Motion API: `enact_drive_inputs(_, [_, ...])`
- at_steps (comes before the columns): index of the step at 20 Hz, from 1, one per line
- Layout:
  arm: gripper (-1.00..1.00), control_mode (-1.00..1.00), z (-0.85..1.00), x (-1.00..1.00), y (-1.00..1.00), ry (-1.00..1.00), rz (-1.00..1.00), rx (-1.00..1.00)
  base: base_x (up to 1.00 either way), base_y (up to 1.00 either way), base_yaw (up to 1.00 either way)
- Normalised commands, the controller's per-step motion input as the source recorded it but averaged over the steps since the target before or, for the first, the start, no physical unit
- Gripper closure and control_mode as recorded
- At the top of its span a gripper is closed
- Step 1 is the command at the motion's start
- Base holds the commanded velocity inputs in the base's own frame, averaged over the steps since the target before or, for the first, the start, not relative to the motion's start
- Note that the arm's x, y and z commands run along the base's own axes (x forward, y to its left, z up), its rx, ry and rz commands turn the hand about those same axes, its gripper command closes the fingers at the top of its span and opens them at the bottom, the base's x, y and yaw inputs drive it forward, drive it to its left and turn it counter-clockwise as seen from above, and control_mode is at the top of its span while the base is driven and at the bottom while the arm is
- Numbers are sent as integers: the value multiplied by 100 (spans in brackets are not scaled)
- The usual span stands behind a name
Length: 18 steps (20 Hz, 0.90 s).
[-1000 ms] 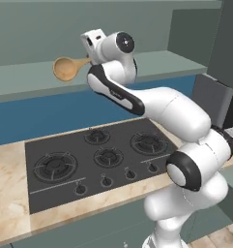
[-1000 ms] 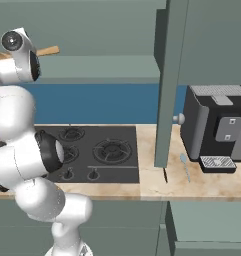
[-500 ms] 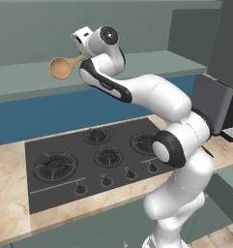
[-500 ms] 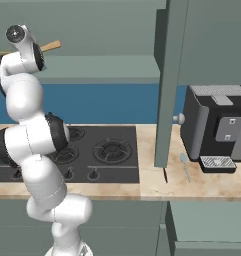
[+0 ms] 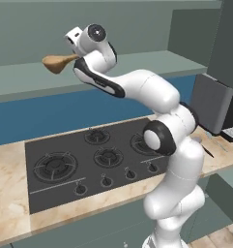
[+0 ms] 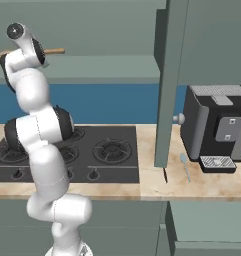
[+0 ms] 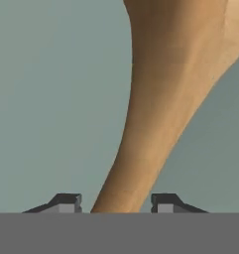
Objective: Organize the utensils by type. Pick up the wooden spoons from the counter and place them in the open cabinet. Then pick up the metallic utensils from the counter and place them in the open drawer.
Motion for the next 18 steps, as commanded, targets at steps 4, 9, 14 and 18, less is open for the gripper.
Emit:
enact_drive_inputs(4, [-100, -100, -30, 7, 10, 0, 0, -10, 0, 0, 0])
enact_drive_inputs(9, [-100, -100, -17, -6, 1, -2, 0, -2, 0, 0, 0])
enact_drive_inputs(14, [-100, -100, -3, -11, 0, -5, 0, 0, 0, 0, 0])
enact_drive_inputs(18, [-100, -100, -1, -24, 0, -9, 0, 0, 0, 0, 0])
